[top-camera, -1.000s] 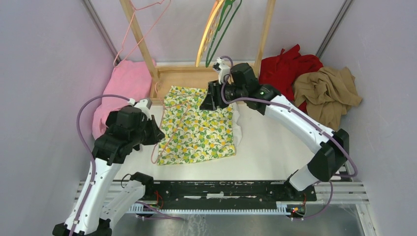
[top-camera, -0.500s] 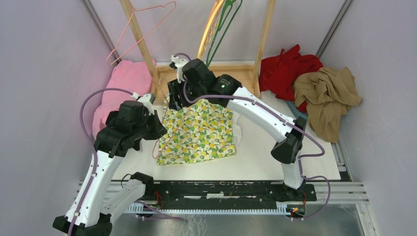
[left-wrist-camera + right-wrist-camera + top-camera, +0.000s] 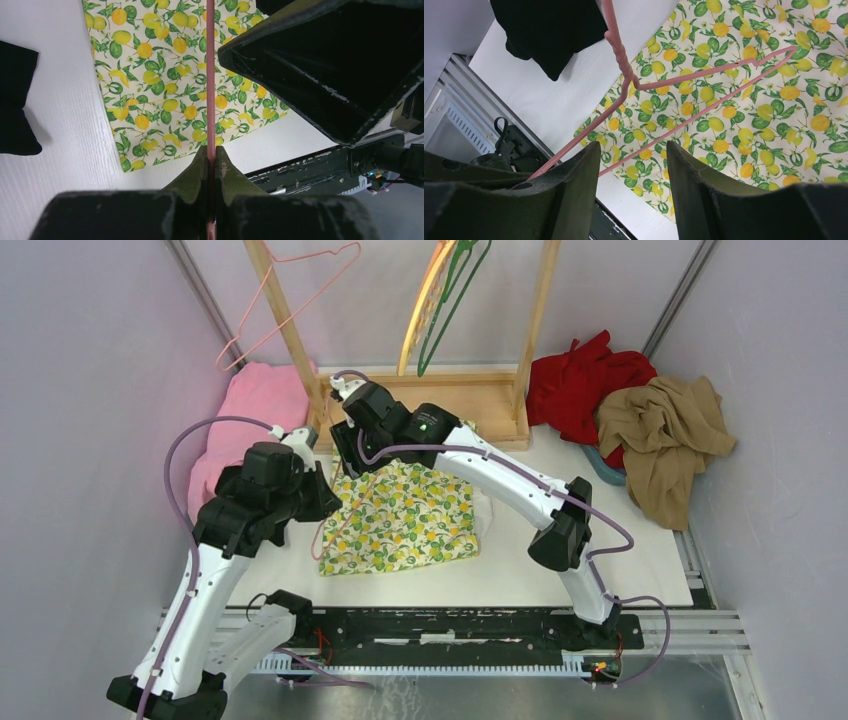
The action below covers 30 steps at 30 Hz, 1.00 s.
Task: Place the skirt on the hanger
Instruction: Pick up the hanger from the clothesline.
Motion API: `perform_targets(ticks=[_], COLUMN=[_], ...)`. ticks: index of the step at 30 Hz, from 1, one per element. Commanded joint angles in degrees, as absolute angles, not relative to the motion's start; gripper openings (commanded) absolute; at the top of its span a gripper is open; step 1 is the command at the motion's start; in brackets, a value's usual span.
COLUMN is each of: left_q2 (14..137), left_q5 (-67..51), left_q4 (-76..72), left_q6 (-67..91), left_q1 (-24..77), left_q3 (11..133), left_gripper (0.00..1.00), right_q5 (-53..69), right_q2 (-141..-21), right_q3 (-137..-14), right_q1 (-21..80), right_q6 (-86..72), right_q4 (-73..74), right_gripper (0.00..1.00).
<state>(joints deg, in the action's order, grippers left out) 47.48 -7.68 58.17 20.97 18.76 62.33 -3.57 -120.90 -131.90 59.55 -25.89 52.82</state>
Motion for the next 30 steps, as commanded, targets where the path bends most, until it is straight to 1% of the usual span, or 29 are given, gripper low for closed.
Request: perform_targets(ticks=[1, 8, 11, 18, 22, 28, 30], left_q2=[47.12, 47.48, 47.83, 48.25, 48.44, 48.50, 48.27], left_q5=[-8.33, -7.50, -7.85, -8.00, -8.68, -9.82, -10.08], left_q4=[54.72, 53.99, 53.31, 52.96, 52.56, 52.54, 52.54], left_q6=[18.15, 17.84, 17.84, 17.75, 17.75, 17.84, 17.84], left_q1=[18.97, 19.01, 19.08, 19.51, 19.75, 20.09, 20.20], left_q3=[62.87, 61.45, 61.00, 60.91, 61.06, 62.10, 62.39], left_gripper=[0.03, 0.03, 0.03, 0.03, 0.03, 0.03, 0.03], right_q5=[-7.51, -9.39, -9.57, -10.19, -11.06, -13.02, -13.74], right_q2=[-120.08, -116.45, -117.44, -119.77, -122.44, -126.78, -127.73], right_q3=[-134.34, -129.53, -131.00, -132.34, -135.77, -141.09, -142.17], right_q1=[60.03, 60.04, 60.09, 60.12, 60.12, 60.07, 60.03], right_q6=[-27.62, -29.36, -30.17, -32.24, -32.42, -32.52, -32.52], right_q4=[50.63, 46.28, 45.79, 44.22, 45.65, 48.36, 49.08], right_gripper=[0.56, 0.56, 0.59, 0.60, 0.60, 0.59, 0.58])
